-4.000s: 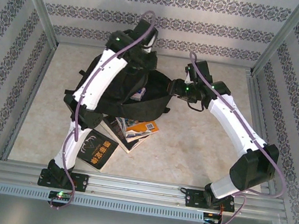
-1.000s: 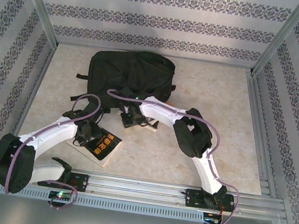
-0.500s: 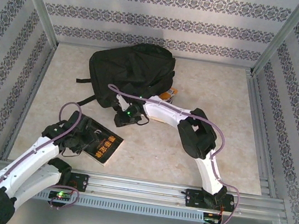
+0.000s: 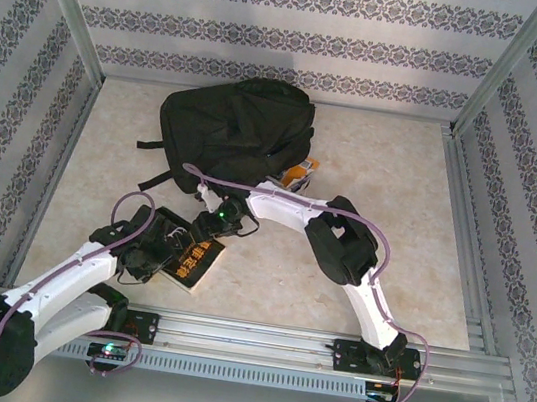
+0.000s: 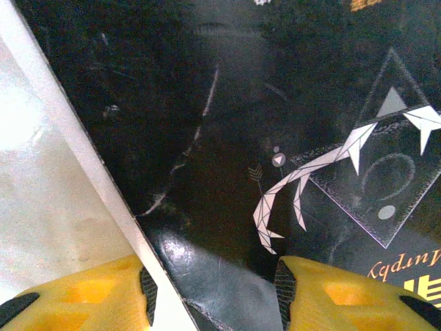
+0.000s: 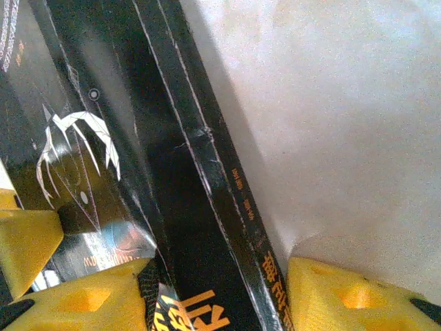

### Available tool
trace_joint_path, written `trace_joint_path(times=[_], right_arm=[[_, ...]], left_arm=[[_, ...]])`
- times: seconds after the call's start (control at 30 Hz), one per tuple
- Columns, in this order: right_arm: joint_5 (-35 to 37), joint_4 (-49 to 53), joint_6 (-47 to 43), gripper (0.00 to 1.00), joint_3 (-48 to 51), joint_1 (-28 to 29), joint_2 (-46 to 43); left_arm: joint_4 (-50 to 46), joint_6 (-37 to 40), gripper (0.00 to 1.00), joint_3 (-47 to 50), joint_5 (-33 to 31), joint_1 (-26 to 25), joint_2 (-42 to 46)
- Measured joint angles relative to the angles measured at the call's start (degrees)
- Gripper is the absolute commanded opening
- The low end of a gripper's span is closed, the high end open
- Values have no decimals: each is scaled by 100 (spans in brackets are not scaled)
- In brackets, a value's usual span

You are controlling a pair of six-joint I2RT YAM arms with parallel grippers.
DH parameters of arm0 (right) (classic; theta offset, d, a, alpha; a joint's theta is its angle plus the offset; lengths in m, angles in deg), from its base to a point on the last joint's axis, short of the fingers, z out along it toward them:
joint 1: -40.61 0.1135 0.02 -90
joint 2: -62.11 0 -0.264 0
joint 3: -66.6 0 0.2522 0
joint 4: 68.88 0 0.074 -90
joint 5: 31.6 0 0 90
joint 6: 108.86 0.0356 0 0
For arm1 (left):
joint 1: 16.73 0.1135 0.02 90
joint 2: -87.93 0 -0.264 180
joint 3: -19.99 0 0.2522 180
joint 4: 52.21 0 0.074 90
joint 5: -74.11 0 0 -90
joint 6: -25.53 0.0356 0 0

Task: Pack the student bag
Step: Pick up the book from the bottom-left of the table.

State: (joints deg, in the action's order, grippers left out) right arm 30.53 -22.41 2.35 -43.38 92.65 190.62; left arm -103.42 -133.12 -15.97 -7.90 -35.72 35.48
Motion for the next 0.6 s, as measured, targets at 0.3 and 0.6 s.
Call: trace_joint_path(times=[0.3, 0.6], right_arm=[[-411, -199, -55, 53, 348, -116, -164], [-1895, -833, 525, 52, 1246, -542, -420]], left_arm=[[-17, 24, 38, 11, 42, 37, 87], [87, 389, 33, -44, 122, 37, -72]])
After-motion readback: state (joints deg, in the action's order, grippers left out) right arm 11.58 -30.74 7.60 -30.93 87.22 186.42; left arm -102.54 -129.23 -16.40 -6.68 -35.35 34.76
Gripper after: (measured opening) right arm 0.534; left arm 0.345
